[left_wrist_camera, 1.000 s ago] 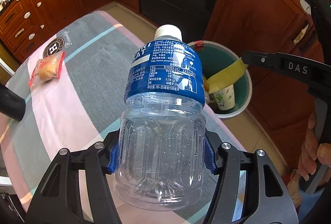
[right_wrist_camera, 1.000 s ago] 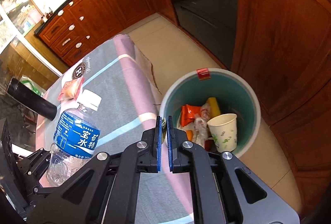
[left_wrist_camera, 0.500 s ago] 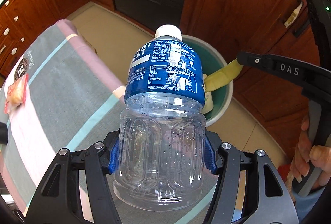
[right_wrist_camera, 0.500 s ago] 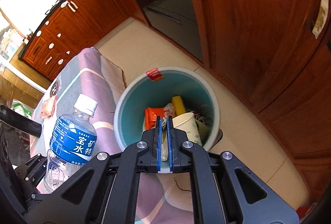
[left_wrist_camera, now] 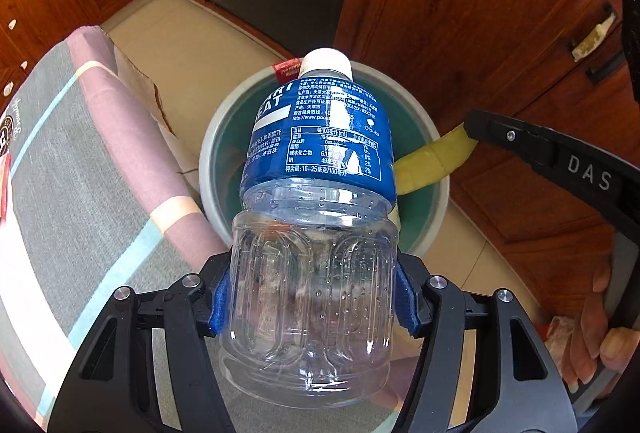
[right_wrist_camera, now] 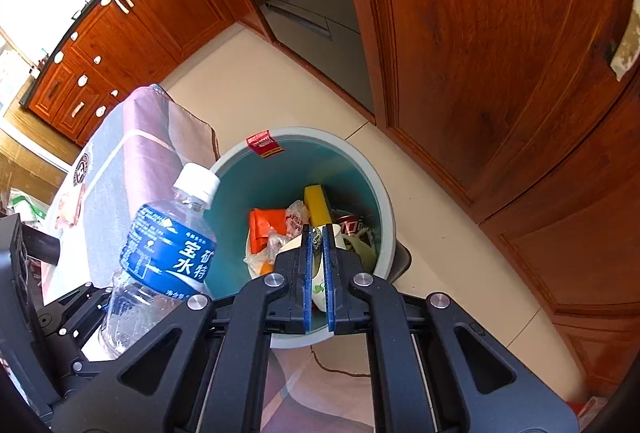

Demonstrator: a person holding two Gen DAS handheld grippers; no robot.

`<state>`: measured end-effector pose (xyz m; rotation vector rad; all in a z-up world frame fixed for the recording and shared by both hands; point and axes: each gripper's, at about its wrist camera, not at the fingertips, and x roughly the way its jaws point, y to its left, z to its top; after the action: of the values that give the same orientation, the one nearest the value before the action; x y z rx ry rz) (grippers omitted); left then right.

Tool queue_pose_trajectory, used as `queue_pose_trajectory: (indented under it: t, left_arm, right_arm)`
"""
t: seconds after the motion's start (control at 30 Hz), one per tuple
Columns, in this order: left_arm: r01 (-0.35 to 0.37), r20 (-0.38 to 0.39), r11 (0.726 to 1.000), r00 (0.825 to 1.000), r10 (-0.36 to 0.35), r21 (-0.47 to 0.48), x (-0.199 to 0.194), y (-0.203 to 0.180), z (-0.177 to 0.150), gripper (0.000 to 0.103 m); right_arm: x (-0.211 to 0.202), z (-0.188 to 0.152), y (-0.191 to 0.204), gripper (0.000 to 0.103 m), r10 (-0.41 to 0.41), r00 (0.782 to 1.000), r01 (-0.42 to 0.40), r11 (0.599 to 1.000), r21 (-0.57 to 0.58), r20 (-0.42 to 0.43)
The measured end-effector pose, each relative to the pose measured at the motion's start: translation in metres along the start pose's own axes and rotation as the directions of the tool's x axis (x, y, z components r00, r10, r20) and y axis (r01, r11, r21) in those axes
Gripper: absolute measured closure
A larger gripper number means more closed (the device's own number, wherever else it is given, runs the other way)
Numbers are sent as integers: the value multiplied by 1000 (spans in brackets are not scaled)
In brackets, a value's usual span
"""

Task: Collect trash
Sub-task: 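Carry the water bottle and husk over the bin and release both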

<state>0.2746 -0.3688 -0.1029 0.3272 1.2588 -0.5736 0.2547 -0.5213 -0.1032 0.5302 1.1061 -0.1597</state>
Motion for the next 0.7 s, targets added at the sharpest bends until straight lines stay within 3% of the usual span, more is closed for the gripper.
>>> queue_pose_trajectory:
  t: [0.23,0.33,0.37,0.4,0.43,0.57,0.7]
  left_arm:
    - [7,6,1000,1000,-6,-19,8,8,16,26]
    - [7,-8,1000,1000,-7,-23,12,12,16,17]
    - [9,-10,1000,1000,-9,-26,13,14,15,16]
    - [7,-10,1000,1000,-7,-27,15,16,15,13]
    - [3,-10,1000,1000,-4,-27,15,15,14,11]
    - [2,-12,999,1000,-2,-33,13,14,9,8]
    - [-5,-11,999,1000,5,-37,6,8,3,6]
  right_arm:
    - [14,7,7,94,-3,1000,3,1000,-13,-21]
    - [17,8,7,87,-1,1000,0,1000,-7,-21]
    - [18,8,7,72,0,1000,0,1000,-1,-21]
    - [18,8,6,51,0,1000,0,1000,5,-18]
    - [17,7,6,45,-4,1000,4,1000,5,-10]
    - [18,7,11,31,-4,1000,4,1000,-4,-24]
    - [18,4,17,28,-8,999,7,1000,-14,-44]
